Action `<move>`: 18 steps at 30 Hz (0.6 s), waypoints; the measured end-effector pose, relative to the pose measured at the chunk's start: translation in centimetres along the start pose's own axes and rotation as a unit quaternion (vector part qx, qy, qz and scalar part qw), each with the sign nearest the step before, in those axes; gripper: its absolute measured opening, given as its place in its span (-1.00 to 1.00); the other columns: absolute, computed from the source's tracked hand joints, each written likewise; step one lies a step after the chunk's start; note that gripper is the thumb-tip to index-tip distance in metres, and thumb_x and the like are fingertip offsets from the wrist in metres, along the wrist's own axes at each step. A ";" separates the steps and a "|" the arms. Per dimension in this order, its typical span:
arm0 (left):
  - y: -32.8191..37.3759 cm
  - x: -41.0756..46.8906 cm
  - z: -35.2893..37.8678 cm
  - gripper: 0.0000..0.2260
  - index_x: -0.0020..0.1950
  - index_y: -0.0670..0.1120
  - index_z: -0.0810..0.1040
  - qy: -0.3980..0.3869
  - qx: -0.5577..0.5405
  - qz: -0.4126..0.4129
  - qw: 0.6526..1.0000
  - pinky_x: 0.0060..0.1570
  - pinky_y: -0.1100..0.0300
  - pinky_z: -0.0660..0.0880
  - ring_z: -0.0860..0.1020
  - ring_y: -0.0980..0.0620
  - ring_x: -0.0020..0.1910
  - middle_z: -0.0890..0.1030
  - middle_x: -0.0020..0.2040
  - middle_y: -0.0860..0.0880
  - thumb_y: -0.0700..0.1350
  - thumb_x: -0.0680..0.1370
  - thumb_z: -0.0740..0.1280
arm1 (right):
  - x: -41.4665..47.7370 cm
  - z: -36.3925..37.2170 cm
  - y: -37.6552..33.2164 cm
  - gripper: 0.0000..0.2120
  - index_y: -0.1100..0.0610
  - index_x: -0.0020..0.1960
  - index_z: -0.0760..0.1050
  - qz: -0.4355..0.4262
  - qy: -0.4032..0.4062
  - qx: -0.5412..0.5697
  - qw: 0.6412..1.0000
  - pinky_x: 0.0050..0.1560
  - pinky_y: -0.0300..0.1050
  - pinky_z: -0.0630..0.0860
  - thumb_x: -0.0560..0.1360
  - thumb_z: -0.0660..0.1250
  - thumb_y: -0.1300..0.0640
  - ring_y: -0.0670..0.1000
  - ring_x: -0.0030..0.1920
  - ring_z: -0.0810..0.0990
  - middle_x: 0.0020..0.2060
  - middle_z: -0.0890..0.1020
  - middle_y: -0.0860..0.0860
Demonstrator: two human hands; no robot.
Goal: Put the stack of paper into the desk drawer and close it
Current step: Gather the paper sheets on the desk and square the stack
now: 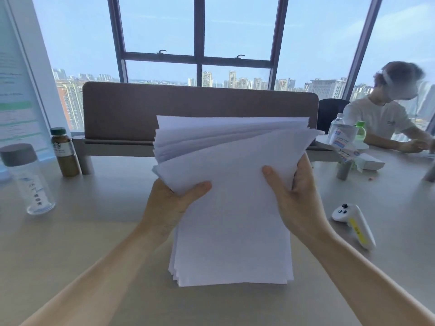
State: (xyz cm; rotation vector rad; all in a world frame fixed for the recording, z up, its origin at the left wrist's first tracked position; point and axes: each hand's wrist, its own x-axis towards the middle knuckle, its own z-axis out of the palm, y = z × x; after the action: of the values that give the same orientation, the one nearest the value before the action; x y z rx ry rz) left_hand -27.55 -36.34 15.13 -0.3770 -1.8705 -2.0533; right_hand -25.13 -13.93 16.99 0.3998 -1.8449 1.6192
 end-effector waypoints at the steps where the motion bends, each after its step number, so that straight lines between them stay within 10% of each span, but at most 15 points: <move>1: 0.4 -0.1 0.4 -0.78 -0.16 0.11 0.74 0.021 -0.003 0.002 1.000 -0.19 0.26 0.64 0.74 0.09 -0.10 0.77 -0.14 0.13 -0.16 0.31 0.65 | 0.1 0.3 -0.3 -0.79 -0.11 0.13 0.48 -0.007 0.013 -0.006 1.000 0.09 0.16 0.68 0.60 0.39 0.16 -0.03 0.02 0.73 0.01 0.72 -0.14; 4: 2.9 0.4 1.7 -0.89 -0.19 0.01 0.70 0.069 -0.010 0.038 0.997 -0.32 0.32 0.59 0.74 0.14 -0.22 0.76 -0.25 0.16 -0.15 0.39 0.59 | 1.7 1.3 -2.9 -0.85 0.16 0.08 0.42 -0.043 0.056 -0.003 0.997 -0.07 0.30 0.66 0.62 0.35 0.12 -0.01 -0.15 0.70 -0.12 0.69 -0.10; 8: 5.3 1.3 1.9 -0.85 -0.19 0.07 0.67 0.063 0.013 0.095 0.993 -0.31 0.37 0.57 0.71 0.26 -0.25 0.73 -0.27 0.25 -0.16 0.43 0.57 | 3.1 1.4 -5.2 -0.89 0.01 0.05 0.40 -0.094 0.063 -0.013 0.994 -0.05 0.16 0.65 0.62 0.33 0.15 -0.11 -0.15 0.65 -0.14 0.64 -0.24; 18: 1.2 0.6 1.9 -0.72 0.09 0.04 0.65 0.066 0.032 -0.012 0.997 -0.12 0.11 0.65 0.72 0.14 -0.10 0.75 -0.05 0.12 -0.02 0.41 0.57 | 1.0 1.3 0.3 -0.91 -0.06 0.08 0.45 0.067 0.057 -0.026 0.996 0.09 0.29 0.63 0.62 0.29 -0.04 0.02 -0.02 0.73 -0.05 0.73 -0.10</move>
State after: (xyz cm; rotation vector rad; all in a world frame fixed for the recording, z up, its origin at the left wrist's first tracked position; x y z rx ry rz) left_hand -27.62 -34.55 16.65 -0.1992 -1.8630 -1.9770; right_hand -26.39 -14.91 17.38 0.1607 -1.8575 1.6419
